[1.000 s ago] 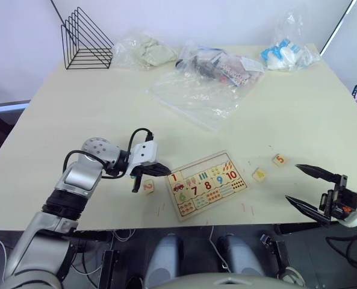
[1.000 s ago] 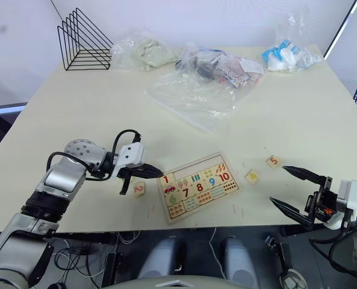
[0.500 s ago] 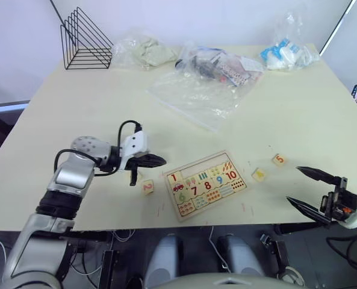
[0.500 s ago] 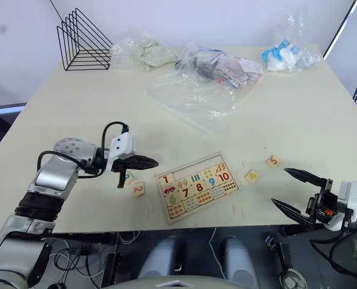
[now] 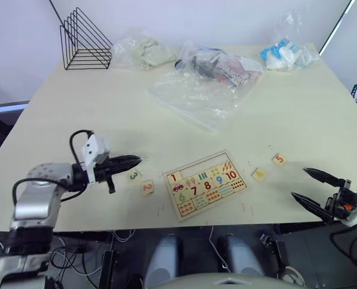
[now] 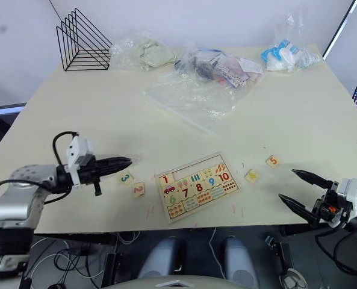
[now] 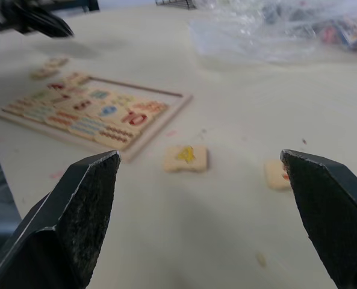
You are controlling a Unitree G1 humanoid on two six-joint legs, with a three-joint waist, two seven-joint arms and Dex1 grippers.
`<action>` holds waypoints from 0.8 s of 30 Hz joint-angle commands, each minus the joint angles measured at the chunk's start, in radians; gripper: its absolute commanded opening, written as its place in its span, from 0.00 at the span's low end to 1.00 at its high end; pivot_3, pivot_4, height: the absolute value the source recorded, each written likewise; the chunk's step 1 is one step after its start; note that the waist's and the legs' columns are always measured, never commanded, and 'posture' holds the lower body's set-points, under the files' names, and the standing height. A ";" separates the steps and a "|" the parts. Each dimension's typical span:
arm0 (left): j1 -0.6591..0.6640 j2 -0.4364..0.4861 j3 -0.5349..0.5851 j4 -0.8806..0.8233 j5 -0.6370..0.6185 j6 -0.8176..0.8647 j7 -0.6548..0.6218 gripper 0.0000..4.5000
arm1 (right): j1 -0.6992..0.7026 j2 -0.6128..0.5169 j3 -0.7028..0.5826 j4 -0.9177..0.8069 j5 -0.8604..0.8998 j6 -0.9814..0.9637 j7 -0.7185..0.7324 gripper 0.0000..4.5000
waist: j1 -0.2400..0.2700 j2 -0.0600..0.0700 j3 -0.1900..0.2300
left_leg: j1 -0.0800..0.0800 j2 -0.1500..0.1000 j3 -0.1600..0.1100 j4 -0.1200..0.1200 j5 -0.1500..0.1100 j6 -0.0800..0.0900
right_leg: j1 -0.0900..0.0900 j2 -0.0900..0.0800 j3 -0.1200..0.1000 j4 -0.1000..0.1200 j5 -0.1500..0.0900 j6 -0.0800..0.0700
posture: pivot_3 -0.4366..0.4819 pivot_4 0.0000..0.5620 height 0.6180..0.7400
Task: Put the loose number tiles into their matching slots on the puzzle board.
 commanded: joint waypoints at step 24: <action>0.428 -0.048 0.277 0.016 -0.142 -0.243 -0.071 0.99 | -0.041 -0.103 -0.139 0.184 0.022 -0.015 0.115 1.00 | 0.000 0.000 -0.001 | 0.001 0.001 0.005 -0.001 0.000 0.000 | 0.000 -0.001 0.000 -0.001 -0.002 -0.004 | 0.48 0.27 1.00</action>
